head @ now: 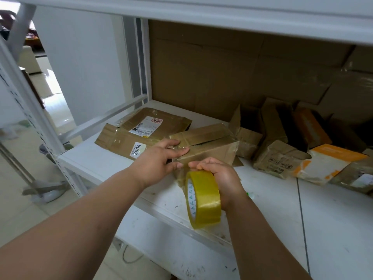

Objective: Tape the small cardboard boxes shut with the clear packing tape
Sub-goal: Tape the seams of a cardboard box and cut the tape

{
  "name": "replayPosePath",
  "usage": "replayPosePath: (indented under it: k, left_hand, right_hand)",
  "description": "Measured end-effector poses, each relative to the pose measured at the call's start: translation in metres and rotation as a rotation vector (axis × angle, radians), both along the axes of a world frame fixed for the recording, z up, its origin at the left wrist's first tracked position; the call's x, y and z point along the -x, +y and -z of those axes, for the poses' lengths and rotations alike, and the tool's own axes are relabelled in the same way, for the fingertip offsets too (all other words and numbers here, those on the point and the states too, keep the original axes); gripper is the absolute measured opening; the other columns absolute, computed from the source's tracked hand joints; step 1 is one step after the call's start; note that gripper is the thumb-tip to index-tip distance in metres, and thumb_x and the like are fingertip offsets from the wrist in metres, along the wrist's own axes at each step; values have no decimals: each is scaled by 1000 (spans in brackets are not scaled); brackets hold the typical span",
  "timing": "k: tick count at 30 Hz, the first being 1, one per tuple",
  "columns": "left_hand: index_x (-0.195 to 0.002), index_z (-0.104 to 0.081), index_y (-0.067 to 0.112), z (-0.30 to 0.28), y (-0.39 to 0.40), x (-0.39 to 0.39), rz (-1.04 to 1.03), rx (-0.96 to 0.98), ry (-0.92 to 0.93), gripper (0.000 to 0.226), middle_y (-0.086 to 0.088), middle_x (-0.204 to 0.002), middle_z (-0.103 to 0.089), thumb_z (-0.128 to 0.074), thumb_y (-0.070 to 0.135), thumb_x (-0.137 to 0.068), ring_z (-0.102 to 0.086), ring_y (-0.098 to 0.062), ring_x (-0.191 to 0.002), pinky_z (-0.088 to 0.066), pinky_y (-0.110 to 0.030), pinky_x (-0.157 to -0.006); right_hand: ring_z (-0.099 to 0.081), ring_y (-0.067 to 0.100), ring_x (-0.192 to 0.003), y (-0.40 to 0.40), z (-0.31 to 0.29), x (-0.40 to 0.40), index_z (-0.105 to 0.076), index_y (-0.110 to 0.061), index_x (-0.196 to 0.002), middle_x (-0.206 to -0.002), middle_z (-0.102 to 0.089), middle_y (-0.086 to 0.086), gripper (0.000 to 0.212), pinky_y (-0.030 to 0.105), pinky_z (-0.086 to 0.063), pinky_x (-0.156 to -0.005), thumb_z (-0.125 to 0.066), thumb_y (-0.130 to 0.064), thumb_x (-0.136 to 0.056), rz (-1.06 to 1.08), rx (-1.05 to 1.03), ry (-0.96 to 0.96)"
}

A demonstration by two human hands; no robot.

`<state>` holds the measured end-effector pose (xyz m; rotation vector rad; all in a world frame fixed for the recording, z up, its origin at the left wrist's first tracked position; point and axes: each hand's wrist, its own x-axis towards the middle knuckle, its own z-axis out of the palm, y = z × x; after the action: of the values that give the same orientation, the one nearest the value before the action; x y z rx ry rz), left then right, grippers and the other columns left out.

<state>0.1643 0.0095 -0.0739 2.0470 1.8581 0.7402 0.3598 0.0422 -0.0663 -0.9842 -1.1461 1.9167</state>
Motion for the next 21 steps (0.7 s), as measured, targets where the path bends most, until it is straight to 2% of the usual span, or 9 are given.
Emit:
replayPosePath:
  k: [2, 5, 7, 10, 12, 14, 17, 19, 21]
  left_hand:
    - [-141, -47, 37, 0, 1, 3, 21, 3, 24, 51, 4, -153, -36, -63, 28, -95, -48, -10, -126, -27, -14, -103]
    - [-142, -39, 38, 4, 3, 9, 57, -36, 81, 50, 1, -152, -40, -59, 28, -97, -48, -16, -130, -28, -18, -105]
    - [-142, -38, 38, 7, 5, 11, 87, -77, 118, 46, -4, -150, -44, -54, 31, -99, -48, -20, -132, -30, -23, -106]
    - [-141, -45, 36, 8, 5, 13, 124, -122, 160, 44, -10, -145, -49, -52, 31, -98, -51, -26, -128, -32, -26, -104]
    - [-141, -46, 39, 7, 4, 14, 126, -122, 175, 43, -8, -147, -47, -50, 41, -98, -50, -25, -129, -33, -27, -103]
    - [-144, -42, 45, 5, 3, 13, 102, -84, 193, 50, 0, -153, -38, -39, 57, -95, -46, -19, -133, -37, -29, -105]
    - [-146, -38, 45, 6, -2, 4, 38, -23, 138, 59, 10, -159, -23, -55, 57, -91, -38, -11, -136, -33, -27, -108]
    - [-141, -47, 41, 9, -5, -5, -29, -102, 15, 56, 10, -157, -30, -66, 46, -89, -47, -12, -131, -35, -24, -105]
    - [-136, -56, 37, 10, -6, -10, -99, -166, -67, 49, 11, -153, -38, -69, 36, -89, -58, -11, -119, -39, -22, -103]
  right_hand:
    - [-66, 22, -76, 1, 1, -4, -59, -5, -73, -97, -75, 13, 21, 35, -56, -67, -52, 3, -91, 60, 17, 12]
    - [-67, 22, -74, 1, 1, -6, -60, -5, -76, -105, -74, 16, 18, 34, -55, -64, -53, 1, -91, 113, 30, 11]
    - [-67, 23, -75, 0, 1, -7, -59, -6, -73, -106, -73, 17, 20, 35, -55, -66, -53, 1, -91, 139, 47, 24]
    - [-67, 28, -86, 0, 2, -9, -64, -11, -64, -105, -74, 18, 31, 40, -53, -80, -54, 1, -90, 190, 80, 72]
    - [-68, 29, -89, -2, 1, -10, -64, -9, -68, -105, -74, 18, 27, 41, -53, -82, -53, 2, -91, 205, 86, 80]
    - [-69, 28, -87, -4, 0, -9, -61, -7, -72, -104, -74, 18, 23, 42, -54, -79, -52, 3, -92, 216, 88, 85]
    - [-68, 31, -89, -8, -1, -9, -68, -10, -64, -103, -74, 20, 33, 47, -54, -86, -54, 3, -91, 213, 96, 88]
    - [-69, 30, -89, -11, -2, -8, -69, -14, -56, -103, -74, 20, 42, 45, -53, -87, -54, 3, -91, 204, 80, 88]
    - [-68, 30, -89, -15, -4, -7, -67, -15, -54, -106, -71, 24, 39, 45, -53, -84, -58, 3, -87, 201, 63, 76]
